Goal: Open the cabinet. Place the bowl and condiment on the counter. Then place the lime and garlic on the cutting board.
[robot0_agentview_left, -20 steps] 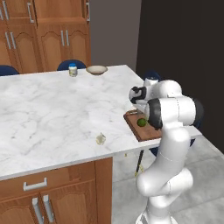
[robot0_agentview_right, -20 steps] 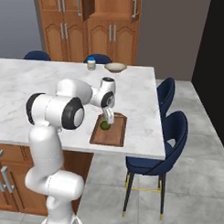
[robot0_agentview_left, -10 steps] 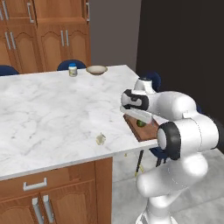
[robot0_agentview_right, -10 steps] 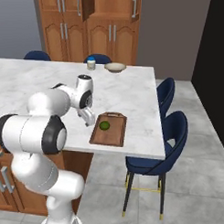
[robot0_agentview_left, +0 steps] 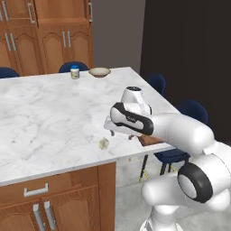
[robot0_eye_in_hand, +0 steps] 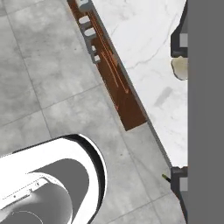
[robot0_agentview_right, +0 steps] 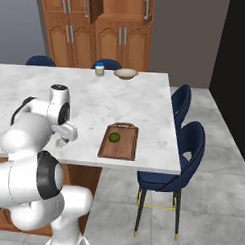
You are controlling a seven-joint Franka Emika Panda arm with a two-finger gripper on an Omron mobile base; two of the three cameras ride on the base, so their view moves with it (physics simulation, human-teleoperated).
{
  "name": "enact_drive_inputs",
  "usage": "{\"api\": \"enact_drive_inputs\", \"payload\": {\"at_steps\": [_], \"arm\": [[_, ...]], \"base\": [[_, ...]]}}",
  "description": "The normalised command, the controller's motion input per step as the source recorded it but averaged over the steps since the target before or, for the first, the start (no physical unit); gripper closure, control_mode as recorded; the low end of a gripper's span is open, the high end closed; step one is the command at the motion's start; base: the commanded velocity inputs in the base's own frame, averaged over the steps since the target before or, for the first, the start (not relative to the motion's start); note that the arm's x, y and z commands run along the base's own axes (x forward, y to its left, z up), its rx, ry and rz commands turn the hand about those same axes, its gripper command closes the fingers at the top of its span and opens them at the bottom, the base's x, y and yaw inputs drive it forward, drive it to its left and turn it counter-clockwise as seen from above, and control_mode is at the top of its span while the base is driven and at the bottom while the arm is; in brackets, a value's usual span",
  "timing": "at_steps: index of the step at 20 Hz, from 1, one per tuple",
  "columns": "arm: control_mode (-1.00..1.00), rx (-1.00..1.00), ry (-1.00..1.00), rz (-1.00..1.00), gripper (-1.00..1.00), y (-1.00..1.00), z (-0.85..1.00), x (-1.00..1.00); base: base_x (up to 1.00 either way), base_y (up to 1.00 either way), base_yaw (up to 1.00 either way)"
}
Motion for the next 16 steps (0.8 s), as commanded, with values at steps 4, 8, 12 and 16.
{"api": "enact_drive_inputs", "payload": {"at_steps": [4,8,12,16], "arm": [[-1.0,0.0,0.0,0.13,-1.0,0.65,-0.35,-0.29],[-1.0,0.0,0.0,0.02,-1.0,0.4,-0.36,0.13],[-1.0,0.0,0.0,0.0,-1.0,0.31,-0.19,0.36],[-1.0,0.0,-0.01,0.0,-1.0,0.06,-0.03,0.25]], "base": [[0.0,0.0,0.0],[0.0,0.0,0.0],[0.0,0.0,0.0],[0.0,0.0,0.0]]}}
